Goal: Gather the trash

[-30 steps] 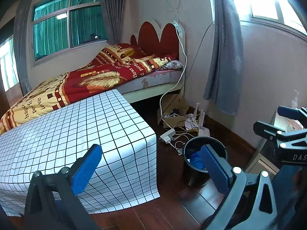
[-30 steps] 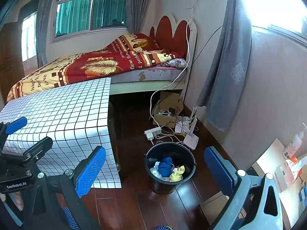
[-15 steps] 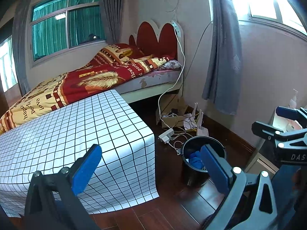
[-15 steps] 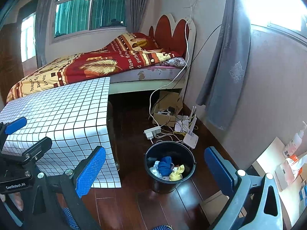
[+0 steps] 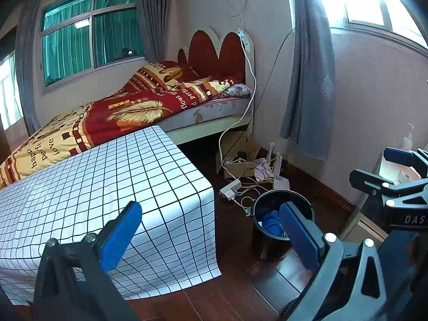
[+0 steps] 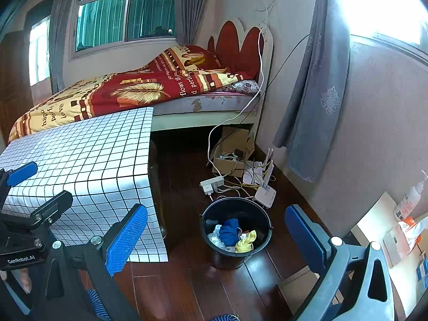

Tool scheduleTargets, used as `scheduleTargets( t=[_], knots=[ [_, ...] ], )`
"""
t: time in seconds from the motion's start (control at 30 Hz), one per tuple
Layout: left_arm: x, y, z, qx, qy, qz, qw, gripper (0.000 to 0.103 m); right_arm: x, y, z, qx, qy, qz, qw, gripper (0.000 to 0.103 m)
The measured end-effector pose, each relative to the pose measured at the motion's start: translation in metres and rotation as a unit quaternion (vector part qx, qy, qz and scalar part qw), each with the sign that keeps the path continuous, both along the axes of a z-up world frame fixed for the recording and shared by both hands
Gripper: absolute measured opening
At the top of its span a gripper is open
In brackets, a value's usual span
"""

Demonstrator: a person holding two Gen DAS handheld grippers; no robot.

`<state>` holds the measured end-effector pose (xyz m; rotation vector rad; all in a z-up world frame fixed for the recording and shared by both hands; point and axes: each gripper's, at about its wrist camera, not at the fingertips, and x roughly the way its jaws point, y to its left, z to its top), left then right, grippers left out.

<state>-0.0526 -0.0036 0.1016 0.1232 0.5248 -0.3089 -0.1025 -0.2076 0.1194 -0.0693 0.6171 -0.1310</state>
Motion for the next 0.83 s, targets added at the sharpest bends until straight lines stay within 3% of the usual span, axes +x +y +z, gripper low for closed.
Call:
scheduleTargets(
  t=[0.83],
  knots=[
    [0.0026, 0.0054, 0.0004, -0.011, 0.003, -0.023, 0.9997, 0.103, 0.0009, -0.0045, -0.0057, 0.003, 0.005, -0.002, 1.0, 0.103]
  ],
)
